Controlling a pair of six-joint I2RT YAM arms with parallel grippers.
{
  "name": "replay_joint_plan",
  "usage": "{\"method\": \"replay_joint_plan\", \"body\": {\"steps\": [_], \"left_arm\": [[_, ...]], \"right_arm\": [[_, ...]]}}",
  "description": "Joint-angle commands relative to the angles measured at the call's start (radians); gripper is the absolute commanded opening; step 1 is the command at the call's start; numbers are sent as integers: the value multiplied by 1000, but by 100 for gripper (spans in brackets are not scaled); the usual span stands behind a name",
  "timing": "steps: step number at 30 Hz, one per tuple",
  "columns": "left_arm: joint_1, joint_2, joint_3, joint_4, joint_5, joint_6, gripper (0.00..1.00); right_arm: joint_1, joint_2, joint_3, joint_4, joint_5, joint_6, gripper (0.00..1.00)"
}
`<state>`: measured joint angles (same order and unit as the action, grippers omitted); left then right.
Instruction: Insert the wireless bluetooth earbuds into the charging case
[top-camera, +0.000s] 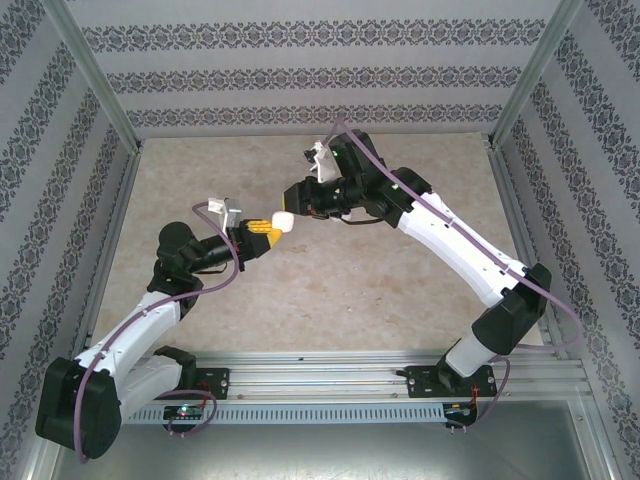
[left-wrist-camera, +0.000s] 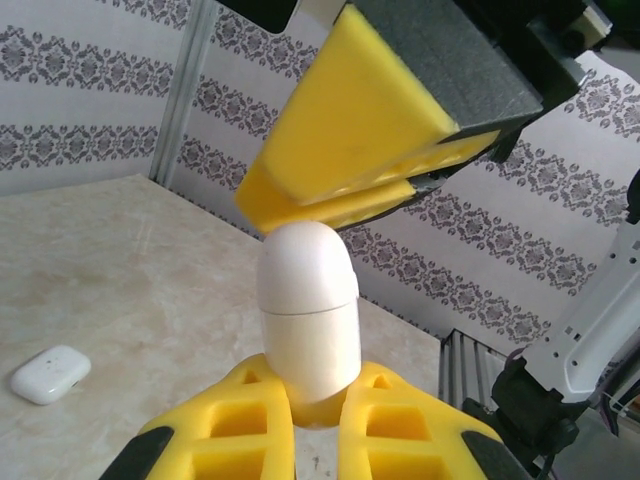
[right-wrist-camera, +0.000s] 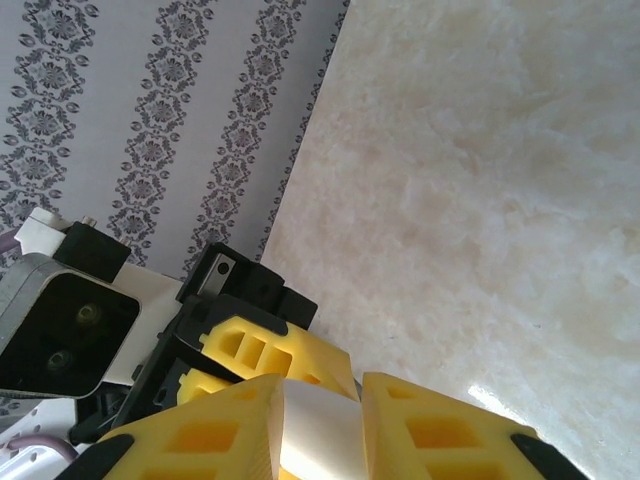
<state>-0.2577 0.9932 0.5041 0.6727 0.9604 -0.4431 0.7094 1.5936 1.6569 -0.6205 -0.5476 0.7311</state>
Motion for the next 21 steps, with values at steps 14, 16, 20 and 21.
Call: {"method": "replay_joint_plan", "body": {"steps": [14, 16, 20, 21], "left_arm": [[0, 25, 61, 18, -88, -42, 1], [0, 33, 53, 12, -98, -33, 0], [2, 52, 24, -1, -119, -20, 0], [0, 55, 15, -6, -127, -18, 1]], "right_arm": [[69, -10, -50, -101, 71, -56, 27], [70, -21, -55, -108, 103, -63, 28], [60, -71, -75, -125, 212, -81, 33], [54, -88, -85, -124, 237, -84, 34]]}}
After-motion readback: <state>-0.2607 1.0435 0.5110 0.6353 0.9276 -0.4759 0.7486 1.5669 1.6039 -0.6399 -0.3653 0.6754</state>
